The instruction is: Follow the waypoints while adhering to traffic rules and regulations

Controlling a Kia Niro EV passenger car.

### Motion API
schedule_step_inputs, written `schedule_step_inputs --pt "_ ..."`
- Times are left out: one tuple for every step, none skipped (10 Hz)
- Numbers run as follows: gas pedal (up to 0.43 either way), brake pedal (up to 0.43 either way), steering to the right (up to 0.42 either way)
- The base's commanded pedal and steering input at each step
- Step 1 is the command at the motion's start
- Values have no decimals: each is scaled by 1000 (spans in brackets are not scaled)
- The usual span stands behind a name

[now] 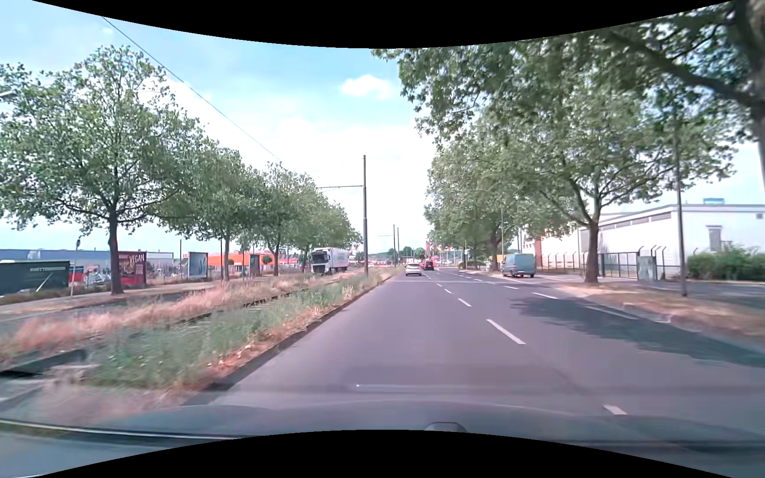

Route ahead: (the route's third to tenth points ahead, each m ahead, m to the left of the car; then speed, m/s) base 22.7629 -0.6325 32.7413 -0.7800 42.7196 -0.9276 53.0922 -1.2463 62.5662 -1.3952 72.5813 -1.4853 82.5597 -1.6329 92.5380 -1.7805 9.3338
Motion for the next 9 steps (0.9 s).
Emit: schedule_step_inputs --pt "20 0 -4" --pt "28 0 -4" --pt "28 0 -4" --pt "28 0 -4" --pt "28 0 -4" --pt "28 0 -4" --pt "28 0 -4" --pt "28 0 -3" --pt "28 0 -4"
